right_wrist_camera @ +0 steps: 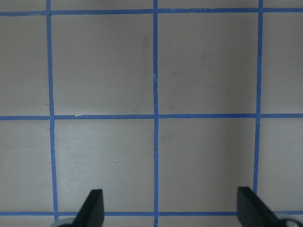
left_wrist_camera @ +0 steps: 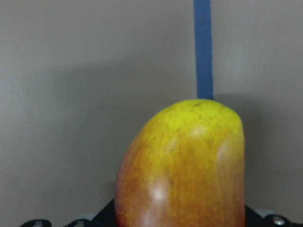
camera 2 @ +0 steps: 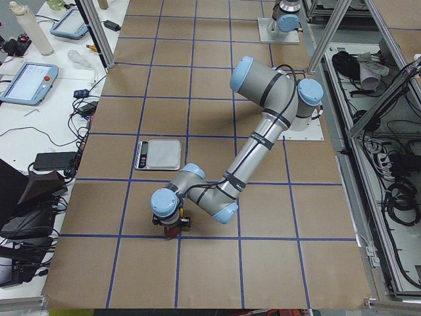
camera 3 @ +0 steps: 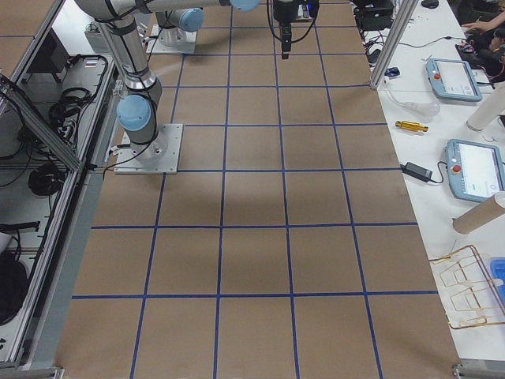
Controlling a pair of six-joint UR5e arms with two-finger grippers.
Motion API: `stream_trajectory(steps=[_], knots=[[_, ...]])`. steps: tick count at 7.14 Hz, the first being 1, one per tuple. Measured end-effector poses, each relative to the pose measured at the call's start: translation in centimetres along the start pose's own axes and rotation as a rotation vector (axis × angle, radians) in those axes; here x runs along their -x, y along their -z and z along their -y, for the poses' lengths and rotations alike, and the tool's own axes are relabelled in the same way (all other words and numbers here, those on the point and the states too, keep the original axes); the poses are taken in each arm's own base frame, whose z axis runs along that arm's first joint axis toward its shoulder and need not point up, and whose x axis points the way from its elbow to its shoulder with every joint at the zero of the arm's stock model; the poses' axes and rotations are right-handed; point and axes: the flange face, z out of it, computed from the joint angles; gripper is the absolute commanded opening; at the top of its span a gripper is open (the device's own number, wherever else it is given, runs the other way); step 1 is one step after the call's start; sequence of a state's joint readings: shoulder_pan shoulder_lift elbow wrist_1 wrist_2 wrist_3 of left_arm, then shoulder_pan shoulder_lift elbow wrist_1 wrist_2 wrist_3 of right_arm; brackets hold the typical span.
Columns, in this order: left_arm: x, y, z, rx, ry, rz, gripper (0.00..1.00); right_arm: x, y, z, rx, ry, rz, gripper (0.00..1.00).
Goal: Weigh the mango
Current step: 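Lift the mango with the left gripper and carry it toward the scale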
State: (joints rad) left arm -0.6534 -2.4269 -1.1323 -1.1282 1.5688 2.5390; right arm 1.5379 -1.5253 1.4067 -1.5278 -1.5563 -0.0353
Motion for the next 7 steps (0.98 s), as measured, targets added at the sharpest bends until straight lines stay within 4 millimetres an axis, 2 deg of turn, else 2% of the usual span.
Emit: stream_trajectory(steps=[2,3,5,7], knots=[[0.9,3.7,1.6,0.027,-0.015,0.015,0.0,0.0,0.0,0.0,0.0,0.0,0.001,1.0],[2.1,5.4,3.8,0.035,-0.031,0.022,0.0,0.0,0.0,0.0,0.0,0.0,0.001,1.0],[4.5,7.3,9.9,0.027,-0.026,0.026,0.0,0.0,0.0,0.0,0.0,0.0,0.0,1.0],[6.4,7.3,16.0,0.001,0.002,0.017,0.0,0.0,0.0,0.0,0.0,0.0,0.001,1.0]])
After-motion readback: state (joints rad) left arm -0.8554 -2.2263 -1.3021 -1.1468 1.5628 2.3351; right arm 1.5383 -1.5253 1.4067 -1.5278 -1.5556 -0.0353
